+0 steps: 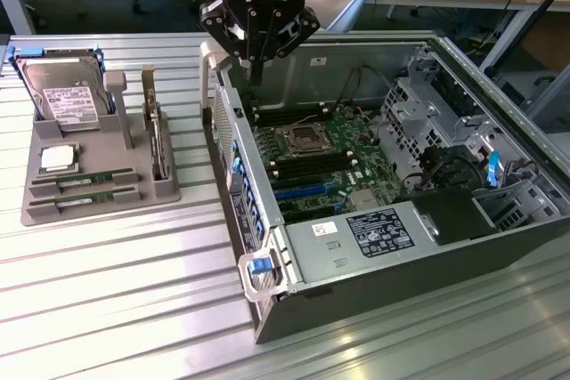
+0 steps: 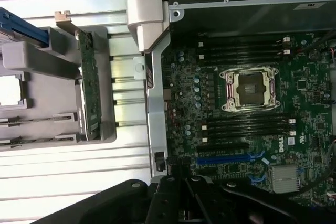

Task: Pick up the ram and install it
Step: 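Reach for the ram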

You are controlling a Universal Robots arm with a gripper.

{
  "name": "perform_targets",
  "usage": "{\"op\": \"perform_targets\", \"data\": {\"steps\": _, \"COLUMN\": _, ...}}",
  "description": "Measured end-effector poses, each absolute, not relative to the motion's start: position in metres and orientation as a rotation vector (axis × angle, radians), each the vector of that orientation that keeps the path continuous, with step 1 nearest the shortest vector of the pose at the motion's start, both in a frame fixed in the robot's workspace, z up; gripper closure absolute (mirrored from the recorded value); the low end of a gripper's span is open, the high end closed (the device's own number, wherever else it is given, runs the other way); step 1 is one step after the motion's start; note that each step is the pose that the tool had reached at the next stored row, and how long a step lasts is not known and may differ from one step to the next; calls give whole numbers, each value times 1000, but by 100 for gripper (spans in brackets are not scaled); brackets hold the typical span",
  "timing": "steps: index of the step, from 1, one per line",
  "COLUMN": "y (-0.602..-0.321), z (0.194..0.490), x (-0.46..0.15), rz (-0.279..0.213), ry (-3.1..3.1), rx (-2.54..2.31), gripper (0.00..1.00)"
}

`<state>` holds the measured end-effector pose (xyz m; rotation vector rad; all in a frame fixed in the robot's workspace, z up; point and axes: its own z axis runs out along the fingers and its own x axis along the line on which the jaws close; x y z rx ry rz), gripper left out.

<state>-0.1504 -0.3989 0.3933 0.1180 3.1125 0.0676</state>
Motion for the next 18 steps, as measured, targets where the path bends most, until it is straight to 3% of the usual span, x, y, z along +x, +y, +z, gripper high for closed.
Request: {"op": "perform_targets", "data": {"steps": 18, "y": -399, "z": 393, "x": -180, "rz": 68, "ry": 3112, "rx": 118, "gripper": 89}}
